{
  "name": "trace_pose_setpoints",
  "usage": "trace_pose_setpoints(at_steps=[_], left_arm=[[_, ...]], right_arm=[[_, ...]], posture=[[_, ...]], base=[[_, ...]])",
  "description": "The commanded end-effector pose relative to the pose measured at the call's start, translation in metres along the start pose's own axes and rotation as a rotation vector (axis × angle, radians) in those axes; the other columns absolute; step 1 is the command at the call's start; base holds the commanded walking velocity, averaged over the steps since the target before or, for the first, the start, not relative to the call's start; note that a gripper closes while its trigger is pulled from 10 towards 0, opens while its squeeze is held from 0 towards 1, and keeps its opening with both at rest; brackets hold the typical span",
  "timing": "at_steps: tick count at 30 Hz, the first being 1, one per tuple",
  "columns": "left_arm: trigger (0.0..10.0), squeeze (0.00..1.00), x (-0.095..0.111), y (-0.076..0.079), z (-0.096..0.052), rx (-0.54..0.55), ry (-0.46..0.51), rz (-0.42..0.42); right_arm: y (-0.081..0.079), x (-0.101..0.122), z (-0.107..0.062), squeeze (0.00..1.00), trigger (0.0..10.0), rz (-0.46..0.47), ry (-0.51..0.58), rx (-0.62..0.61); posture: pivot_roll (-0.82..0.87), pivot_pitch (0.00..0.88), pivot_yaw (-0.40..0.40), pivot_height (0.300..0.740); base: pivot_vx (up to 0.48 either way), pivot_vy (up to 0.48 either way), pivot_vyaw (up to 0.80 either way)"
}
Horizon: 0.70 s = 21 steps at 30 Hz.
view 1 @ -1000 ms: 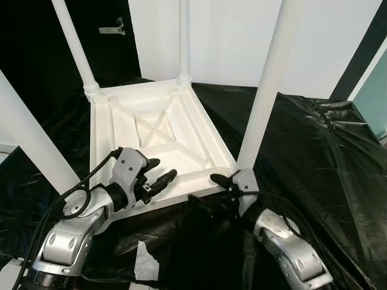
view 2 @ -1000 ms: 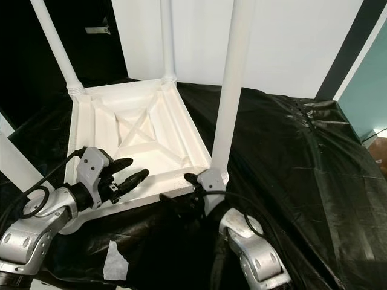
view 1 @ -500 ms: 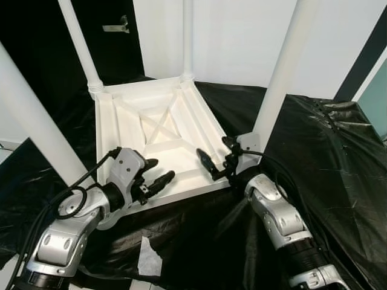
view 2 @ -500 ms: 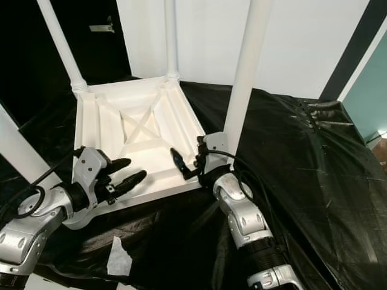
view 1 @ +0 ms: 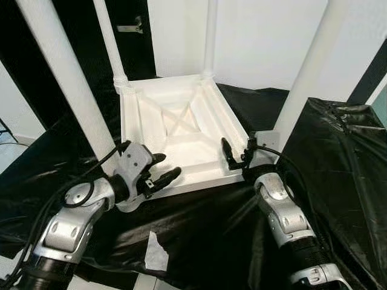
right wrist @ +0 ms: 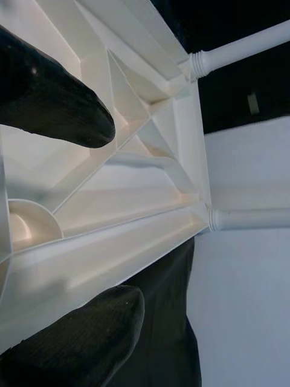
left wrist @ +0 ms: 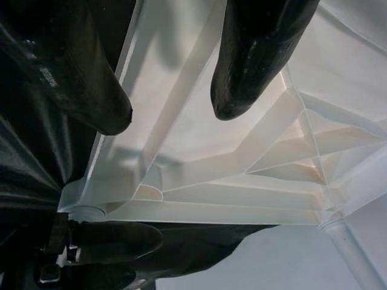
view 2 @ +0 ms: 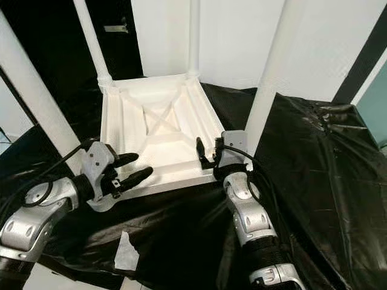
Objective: Building children table
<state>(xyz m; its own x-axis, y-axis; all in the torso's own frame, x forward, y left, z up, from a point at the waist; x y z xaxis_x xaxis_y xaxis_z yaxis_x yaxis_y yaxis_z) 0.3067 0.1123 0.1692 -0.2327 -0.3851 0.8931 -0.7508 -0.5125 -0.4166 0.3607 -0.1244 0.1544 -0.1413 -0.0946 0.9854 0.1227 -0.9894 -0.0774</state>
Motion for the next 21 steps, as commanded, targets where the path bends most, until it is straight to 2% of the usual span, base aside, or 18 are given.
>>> trace_pose_setpoints(at_steps=[1, 2, 3, 5, 10, 11, 13, 15, 17, 21], left_arm=[[10.0, 0.0, -0.002, -0.011, 0.001, 0.03, -0.022, 0.033], [10.0, 0.0, 0.001, -0.006, 0.008, 0.004, -0.005, 0.033], [10.0, 0.0, 0.001, -0.006, 0.008, 0.004, -0.005, 0.033], [10.0, 0.0, 0.007, 0.003, 0.013, -0.046, 0.026, 0.011], [10.0, 0.0, 0.009, 0.012, 0.008, -0.105, 0.048, -0.028], [10.0, 0.0, 0.009, 0.016, -0.001, -0.147, 0.053, -0.066], [10.0, 0.0, 0.008, 0.016, -0.007, -0.169, 0.048, -0.086], [10.0, 0.0, 0.003, 0.016, -0.025, -0.211, 0.02, -0.122], [10.0, 0.0, 0.003, 0.016, -0.029, -0.223, 0.017, -0.13], [10.0, 0.0, 0.01, 0.018, -0.058, -0.262, 0.038, -0.181]], right_arm=[[0.056, -0.006, -0.011, 0.0, 10.0, -0.024, -0.019, -0.215], [0.056, -0.006, -0.01, 0.0, 10.0, -0.034, -0.019, -0.209], [0.056, -0.006, -0.01, 0.0, 10.0, -0.034, -0.019, -0.209], [0.048, -0.005, -0.008, 0.0, 10.0, -0.039, -0.017, -0.162], [0.041, -0.006, -0.008, 0.0, 10.0, -0.04, -0.023, -0.135], [0.035, -0.009, -0.008, 0.0, 10.0, -0.04, -0.033, -0.107], [0.032, -0.011, -0.008, 0.0, 10.0, -0.038, -0.038, -0.09], [0.026, -0.014, -0.006, 0.0, 10.0, -0.043, -0.054, -0.052], [0.025, -0.015, -0.006, 0.0, 10.0, -0.046, -0.06, -0.043], [0.021, -0.016, 0.0, 0.0, 10.0, -0.065, -0.074, -0.003]], posture=[[-0.02, 0.0, -0.009, 0.74], [-0.03, 0.0, -0.003, 0.74], [-0.03, 0.0, -0.003, 0.74], [-0.05, 0.0, 0.007, 0.74], [-0.05, 0.0, 0.008, 0.74], [-0.04, 0.0, -0.001, 0.74], [-0.03, 0.0, -0.003, 0.74], [-0.02, 0.0, -0.012, 0.74], [-0.02, 0.0, -0.013, 0.74], [0.0, 0.0, -0.025, 0.74]], base=[[0.0, 0.0, 0.0], [0.0, 0.0, 0.0], [0.0, 0.0, 0.0], [0.0, 0.0, 0.0], [0.0, 0.0, 0.0], [0.0, 0.0, 0.0], [0.0, 0.0, 0.0], [0.0, 0.0, 0.0], [0.0, 0.0, 0.0], [0.0, 0.0, 0.0]])
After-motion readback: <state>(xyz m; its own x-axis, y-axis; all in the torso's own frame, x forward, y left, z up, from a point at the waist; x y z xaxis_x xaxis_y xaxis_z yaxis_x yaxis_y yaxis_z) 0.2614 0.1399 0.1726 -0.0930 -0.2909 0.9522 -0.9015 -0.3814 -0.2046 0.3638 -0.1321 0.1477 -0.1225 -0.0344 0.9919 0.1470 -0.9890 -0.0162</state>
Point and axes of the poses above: a point about 5 cm out from each wrist's last joint towards the gripper, its own z axis pointing out of the wrist towards the gripper, its own x axis along the axis of the wrist's last joint, y = z × x, the point moved 4 cm from there along z, pointing out of the wrist towards the gripper, and after that the axes turned 8 degrees about z, right-handed, at the moved point
